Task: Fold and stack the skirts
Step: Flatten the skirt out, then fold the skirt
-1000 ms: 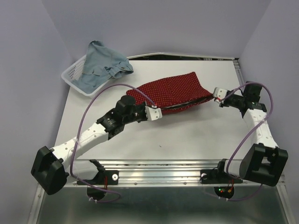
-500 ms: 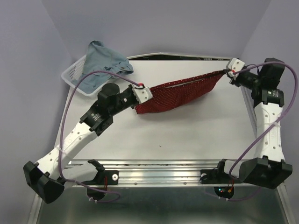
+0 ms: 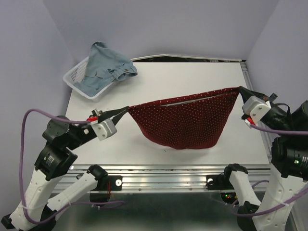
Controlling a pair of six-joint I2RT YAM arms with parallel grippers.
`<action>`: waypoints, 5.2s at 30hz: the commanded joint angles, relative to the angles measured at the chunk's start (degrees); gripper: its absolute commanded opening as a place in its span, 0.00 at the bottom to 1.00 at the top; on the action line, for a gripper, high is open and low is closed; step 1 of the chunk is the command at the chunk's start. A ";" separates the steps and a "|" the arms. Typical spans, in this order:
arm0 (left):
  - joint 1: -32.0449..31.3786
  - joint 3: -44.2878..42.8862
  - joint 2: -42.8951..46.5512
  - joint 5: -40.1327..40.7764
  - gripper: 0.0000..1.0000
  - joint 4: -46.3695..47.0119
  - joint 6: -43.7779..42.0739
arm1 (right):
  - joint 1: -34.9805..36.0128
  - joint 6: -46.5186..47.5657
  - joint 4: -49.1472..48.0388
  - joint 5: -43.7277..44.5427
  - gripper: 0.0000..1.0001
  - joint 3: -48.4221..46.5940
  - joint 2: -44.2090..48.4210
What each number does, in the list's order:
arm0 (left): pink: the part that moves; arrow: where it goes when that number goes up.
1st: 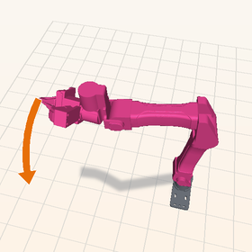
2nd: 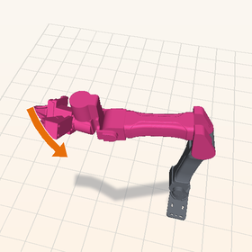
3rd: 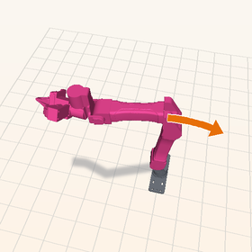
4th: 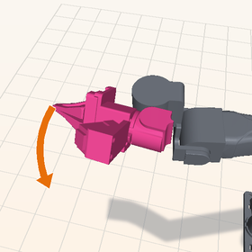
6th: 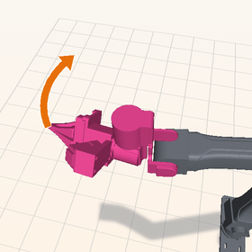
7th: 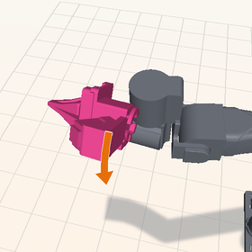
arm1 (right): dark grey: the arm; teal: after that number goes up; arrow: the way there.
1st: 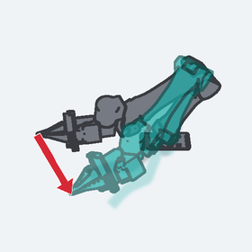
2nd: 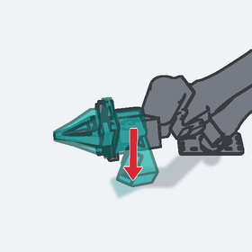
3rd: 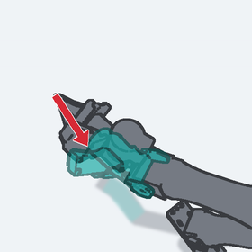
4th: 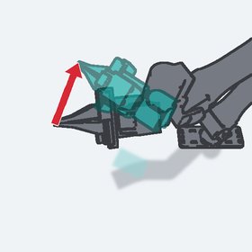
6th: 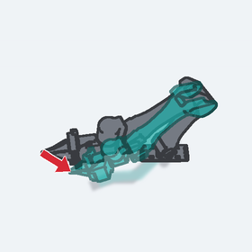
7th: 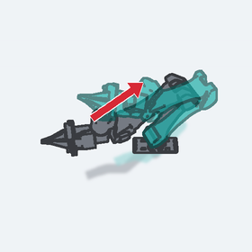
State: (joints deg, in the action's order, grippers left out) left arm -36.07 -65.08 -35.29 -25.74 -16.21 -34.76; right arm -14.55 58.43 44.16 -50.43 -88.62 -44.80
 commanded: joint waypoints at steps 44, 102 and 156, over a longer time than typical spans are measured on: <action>12.79 1.27 -53.12 0.24 0.63 -4.27 0.59 | 11.47 -24.51 5.41 21.08 0.51 5.38 -59.53; 10.15 5.91 -64.74 12.20 0.49 -8.13 -1.44 | 26.94 -33.21 0.66 29.77 0.57 5.83 -69.19; 22.80 -46.44 -92.75 -4.58 0.76 -4.36 9.01 | 16.57 -10.36 -12.43 24.86 0.53 -28.89 -93.54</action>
State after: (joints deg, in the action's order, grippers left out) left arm -14.70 -106.72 -124.11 -29.74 -20.10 -25.69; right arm 2.31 46.44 35.18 -26.59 -118.10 -137.73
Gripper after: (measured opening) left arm 0.778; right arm 0.533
